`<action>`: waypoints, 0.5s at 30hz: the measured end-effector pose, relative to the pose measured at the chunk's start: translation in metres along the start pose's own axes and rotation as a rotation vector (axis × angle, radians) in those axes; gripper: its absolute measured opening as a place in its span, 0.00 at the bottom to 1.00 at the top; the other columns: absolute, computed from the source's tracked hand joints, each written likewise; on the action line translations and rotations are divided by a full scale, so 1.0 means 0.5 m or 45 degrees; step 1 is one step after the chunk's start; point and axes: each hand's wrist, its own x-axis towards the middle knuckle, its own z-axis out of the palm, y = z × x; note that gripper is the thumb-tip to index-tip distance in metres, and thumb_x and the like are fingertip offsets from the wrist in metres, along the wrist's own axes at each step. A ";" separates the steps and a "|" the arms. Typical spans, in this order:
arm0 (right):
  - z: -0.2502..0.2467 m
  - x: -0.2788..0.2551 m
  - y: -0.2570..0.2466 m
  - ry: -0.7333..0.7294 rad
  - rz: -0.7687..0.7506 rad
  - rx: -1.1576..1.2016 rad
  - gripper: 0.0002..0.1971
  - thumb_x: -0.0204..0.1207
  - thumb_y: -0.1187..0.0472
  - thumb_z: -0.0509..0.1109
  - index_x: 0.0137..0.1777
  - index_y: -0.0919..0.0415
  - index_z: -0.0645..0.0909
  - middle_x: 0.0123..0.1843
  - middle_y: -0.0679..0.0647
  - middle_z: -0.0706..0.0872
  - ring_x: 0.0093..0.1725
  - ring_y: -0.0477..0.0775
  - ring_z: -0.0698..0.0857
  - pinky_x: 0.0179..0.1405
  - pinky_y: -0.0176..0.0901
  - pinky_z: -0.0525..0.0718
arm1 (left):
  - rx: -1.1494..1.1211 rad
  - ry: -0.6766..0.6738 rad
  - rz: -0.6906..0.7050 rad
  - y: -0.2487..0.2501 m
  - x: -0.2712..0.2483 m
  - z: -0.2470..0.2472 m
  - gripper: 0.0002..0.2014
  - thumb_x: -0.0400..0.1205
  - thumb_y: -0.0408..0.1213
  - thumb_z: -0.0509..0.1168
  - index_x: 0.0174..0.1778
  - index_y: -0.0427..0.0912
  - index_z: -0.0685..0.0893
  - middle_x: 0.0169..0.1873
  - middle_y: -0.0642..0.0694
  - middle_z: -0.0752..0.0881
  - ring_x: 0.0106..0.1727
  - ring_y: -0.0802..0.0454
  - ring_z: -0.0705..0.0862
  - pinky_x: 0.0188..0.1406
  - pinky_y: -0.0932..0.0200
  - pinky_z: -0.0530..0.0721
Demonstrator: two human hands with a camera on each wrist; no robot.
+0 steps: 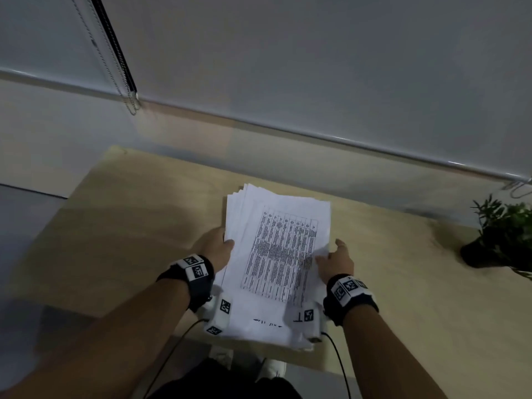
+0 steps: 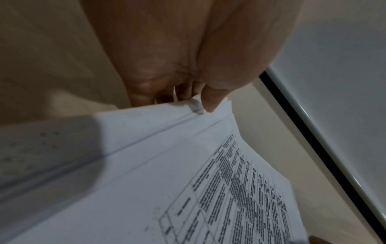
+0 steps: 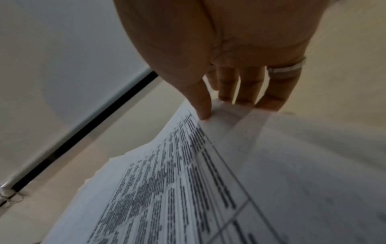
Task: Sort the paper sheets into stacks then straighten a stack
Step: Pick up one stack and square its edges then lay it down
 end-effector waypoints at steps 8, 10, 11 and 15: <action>0.034 -0.013 -0.011 0.046 -0.180 -0.147 0.21 0.83 0.62 0.62 0.73 0.71 0.75 0.71 0.65 0.81 0.65 0.65 0.83 0.65 0.49 0.82 | 0.152 -0.103 -0.032 0.029 -0.003 0.011 0.18 0.82 0.48 0.57 0.66 0.46 0.70 0.60 0.43 0.84 0.55 0.42 0.86 0.58 0.41 0.86; 0.046 -0.019 -0.008 -0.010 -0.155 -0.139 0.20 0.80 0.62 0.67 0.71 0.65 0.77 0.66 0.62 0.85 0.63 0.63 0.85 0.61 0.46 0.82 | 0.191 -0.080 -0.019 0.032 -0.005 0.017 0.19 0.83 0.45 0.56 0.70 0.47 0.69 0.63 0.43 0.84 0.57 0.42 0.86 0.60 0.43 0.85; 0.051 -0.020 -0.007 -0.015 -0.137 -0.127 0.17 0.78 0.61 0.69 0.67 0.62 0.79 0.62 0.61 0.87 0.59 0.62 0.87 0.57 0.46 0.84 | 0.205 -0.068 -0.017 0.034 -0.006 0.022 0.21 0.84 0.43 0.57 0.73 0.46 0.69 0.66 0.43 0.83 0.59 0.41 0.85 0.59 0.47 0.84; 0.043 -0.011 -0.002 -0.018 -0.045 -0.177 0.09 0.73 0.58 0.76 0.49 0.61 0.83 0.46 0.58 0.88 0.42 0.59 0.84 0.44 0.42 0.83 | 0.256 -0.014 -0.139 0.034 -0.002 0.024 0.15 0.84 0.36 0.61 0.66 0.37 0.75 0.56 0.39 0.85 0.51 0.39 0.86 0.48 0.51 0.86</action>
